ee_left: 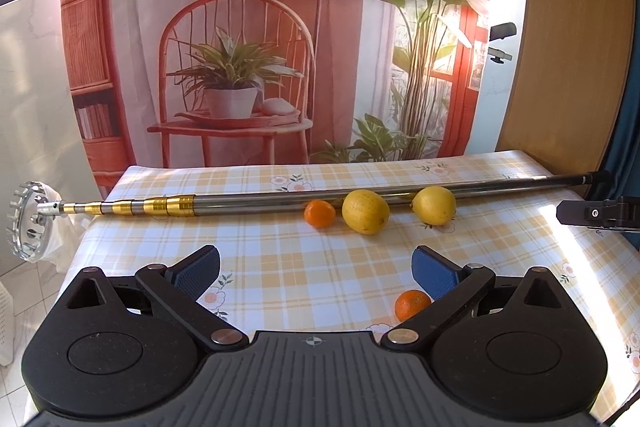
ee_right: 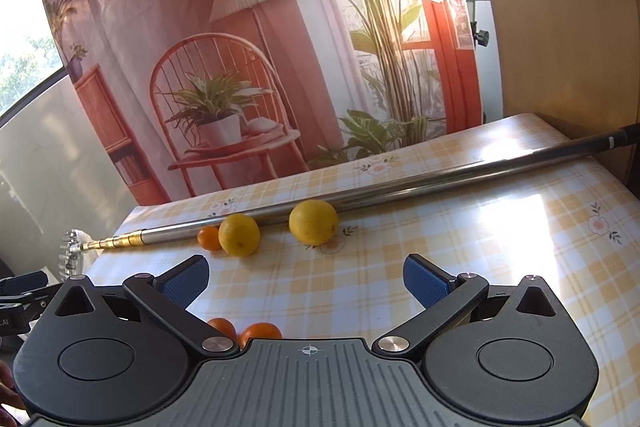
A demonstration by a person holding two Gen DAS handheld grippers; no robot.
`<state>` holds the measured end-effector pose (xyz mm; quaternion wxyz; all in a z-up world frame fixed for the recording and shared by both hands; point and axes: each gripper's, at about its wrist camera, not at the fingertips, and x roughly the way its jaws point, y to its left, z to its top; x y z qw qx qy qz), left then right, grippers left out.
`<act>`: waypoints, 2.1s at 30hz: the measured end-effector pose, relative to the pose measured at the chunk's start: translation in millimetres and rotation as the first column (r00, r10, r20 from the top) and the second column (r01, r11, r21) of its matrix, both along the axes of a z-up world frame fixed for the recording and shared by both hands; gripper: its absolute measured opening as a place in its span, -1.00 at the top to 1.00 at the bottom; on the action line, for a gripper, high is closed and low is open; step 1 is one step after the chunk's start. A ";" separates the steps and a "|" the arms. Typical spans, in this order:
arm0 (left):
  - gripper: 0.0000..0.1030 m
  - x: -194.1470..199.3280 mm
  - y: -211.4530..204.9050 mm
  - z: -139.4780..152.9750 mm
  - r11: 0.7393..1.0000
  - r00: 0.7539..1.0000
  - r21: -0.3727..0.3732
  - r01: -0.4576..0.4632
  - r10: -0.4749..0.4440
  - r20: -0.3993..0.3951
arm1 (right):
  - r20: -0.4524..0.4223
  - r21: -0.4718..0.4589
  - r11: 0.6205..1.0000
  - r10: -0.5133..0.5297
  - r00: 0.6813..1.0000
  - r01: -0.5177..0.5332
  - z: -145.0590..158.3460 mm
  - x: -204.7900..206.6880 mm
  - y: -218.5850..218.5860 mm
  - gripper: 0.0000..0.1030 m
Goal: Organize fruits
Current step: 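Move left gripper to a mandarin by the pole while right approaches a lemon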
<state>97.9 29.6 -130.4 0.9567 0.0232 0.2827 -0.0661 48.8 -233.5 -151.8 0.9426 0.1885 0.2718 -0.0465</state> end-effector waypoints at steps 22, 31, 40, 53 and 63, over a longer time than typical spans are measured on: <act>-1.00 63.0 19.5 -30.7 0.998 0.988 0.021 -0.060 0.062 -0.140 | 0.020 -0.012 1.000 -0.018 1.000 0.018 -20.0 29.8 -15.4 -1.00; -1.00 94.1 15.5 -39.3 0.997 0.980 0.009 -0.072 0.073 -0.184 | -0.049 -0.011 0.999 0.032 0.998 -0.033 -28.5 56.1 -20.1 -1.00; -1.00 107.0 9.1 -39.2 0.998 0.985 0.012 -0.062 0.063 -0.161 | -0.029 -0.087 0.994 0.066 0.997 -0.069 -41.4 69.8 -24.7 -1.00; -0.82 125.3 1.5 -53.3 1.000 0.987 -0.022 -0.012 0.008 -0.162 | 0.061 -0.074 0.997 0.002 0.998 0.003 -55.5 65.5 -40.6 -1.00; -0.25 157.9 -0.9 -65.7 0.998 0.997 -0.065 -0.010 0.005 -0.081 | 0.054 -0.047 0.999 0.028 0.998 -0.025 -62.5 70.6 -36.4 -0.99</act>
